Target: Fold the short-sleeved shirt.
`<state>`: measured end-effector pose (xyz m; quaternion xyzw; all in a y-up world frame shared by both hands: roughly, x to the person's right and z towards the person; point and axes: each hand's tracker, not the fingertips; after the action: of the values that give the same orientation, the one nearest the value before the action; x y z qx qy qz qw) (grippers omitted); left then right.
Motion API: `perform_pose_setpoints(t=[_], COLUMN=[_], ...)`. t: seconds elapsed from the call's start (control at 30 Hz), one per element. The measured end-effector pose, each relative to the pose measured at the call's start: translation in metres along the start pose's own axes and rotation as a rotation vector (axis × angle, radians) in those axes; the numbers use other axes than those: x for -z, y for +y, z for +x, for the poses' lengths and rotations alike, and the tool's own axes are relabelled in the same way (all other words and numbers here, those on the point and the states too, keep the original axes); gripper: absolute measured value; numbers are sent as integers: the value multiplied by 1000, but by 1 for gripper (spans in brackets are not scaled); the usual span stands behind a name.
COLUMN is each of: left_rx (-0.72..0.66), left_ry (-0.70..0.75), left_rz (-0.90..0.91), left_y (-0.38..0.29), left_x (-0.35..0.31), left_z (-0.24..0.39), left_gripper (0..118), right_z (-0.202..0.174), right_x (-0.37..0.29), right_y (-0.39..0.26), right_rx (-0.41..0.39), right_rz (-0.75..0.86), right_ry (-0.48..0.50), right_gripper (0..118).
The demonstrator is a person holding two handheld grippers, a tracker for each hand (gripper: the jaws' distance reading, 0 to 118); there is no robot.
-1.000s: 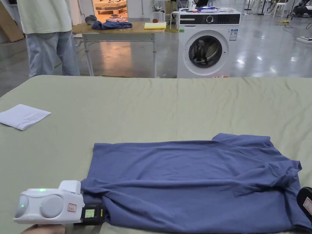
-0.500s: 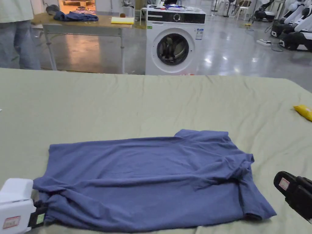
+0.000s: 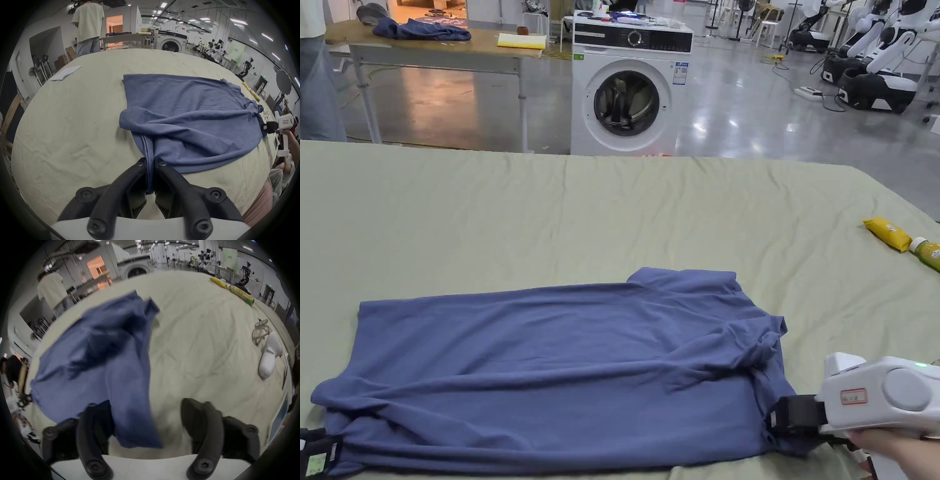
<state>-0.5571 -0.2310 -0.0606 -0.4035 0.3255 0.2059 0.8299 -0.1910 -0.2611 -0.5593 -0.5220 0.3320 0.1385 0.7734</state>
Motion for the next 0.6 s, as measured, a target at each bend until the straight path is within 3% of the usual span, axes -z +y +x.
perform_pose_setpoints(t=[0.03, 0.07, 0.13, 0.23, 0.43, 0.6], left_rx=[1, 1, -13, -26, -8, 46], left_ry=[0, 2, 2, -3, -46, -71], left_rz=[-9, -20, -35, -47, -4, 1], left_y=[-1, 1, 3, 8, 33, 32], left_x=[2, 6, 7, 3, -37, -90], left_z=[0, -3, -4, -4, -16, -26], left_gripper=[1, 1, 1, 1, 1, 1], right_z=[-5, -11, -19, -24, -10, -9], right_x=[-5, -13, -18, -25, -73, -136], right_y=[-2, 2, 0, -7, -3, -26], right_rx=[-64, -104, -152, -283, -130, -103], right_rz=[20, 23, 24, 15, 113, 119], right_ry=[-59, -58, -85, -94, 0, 63], right_gripper=[74, 64, 0, 0, 0, 0])
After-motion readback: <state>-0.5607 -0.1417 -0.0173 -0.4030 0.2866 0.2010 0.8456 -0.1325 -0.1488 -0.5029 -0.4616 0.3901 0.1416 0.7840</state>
